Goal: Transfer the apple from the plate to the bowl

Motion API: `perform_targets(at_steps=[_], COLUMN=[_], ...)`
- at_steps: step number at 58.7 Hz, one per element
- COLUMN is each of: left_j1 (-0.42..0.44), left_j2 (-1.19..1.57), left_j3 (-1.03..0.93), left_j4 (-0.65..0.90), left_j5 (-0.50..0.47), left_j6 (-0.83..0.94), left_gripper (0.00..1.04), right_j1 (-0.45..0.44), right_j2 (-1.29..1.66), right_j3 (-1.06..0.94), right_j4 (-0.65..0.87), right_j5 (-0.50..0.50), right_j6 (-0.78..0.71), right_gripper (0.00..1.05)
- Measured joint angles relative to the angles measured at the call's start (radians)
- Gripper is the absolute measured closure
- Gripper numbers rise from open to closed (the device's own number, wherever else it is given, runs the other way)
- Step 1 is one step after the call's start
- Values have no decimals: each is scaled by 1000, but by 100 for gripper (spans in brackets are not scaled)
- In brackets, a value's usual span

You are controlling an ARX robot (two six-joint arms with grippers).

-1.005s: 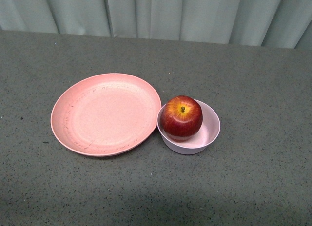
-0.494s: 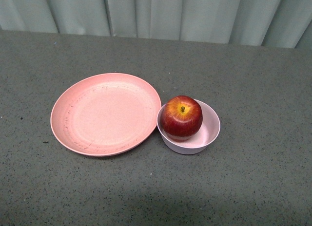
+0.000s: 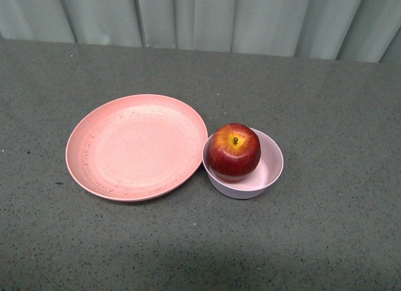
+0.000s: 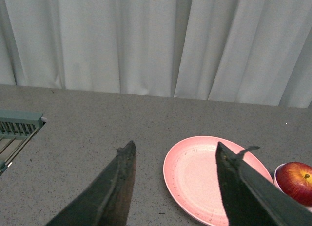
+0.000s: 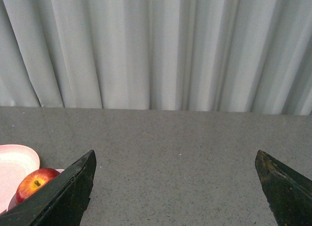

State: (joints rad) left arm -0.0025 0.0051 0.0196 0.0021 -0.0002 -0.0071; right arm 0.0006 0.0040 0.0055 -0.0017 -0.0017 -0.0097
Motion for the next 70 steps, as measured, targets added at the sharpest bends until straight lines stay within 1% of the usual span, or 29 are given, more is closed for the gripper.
perform_targets(at_steps=[1, 7, 10, 12, 16, 19, 70], left_j1=[0, 0, 0, 0, 0, 0, 0], left_j2=[0, 0, 0, 0, 0, 0, 0], left_j3=[0, 0, 0, 0, 0, 0, 0], left_j4=[0, 0, 0, 0, 0, 0, 0], left_j5=[0, 0, 0, 0, 0, 0, 0], left_j6=[0, 0, 0, 0, 2, 2, 2], left_gripper=[50, 29, 22, 14, 5, 7, 7], right_j1=[0, 0, 0, 0, 0, 0, 0], right_j2=[0, 0, 0, 0, 0, 0, 0], right_j3=[0, 0, 0, 0, 0, 0, 0], right_j4=[0, 0, 0, 0, 0, 0, 0], right_j5=[0, 0, 0, 0, 0, 0, 0], right_j6=[0, 0, 0, 0, 0, 0, 0], right_gripper=[9, 9, 9, 9, 9, 9, 9])
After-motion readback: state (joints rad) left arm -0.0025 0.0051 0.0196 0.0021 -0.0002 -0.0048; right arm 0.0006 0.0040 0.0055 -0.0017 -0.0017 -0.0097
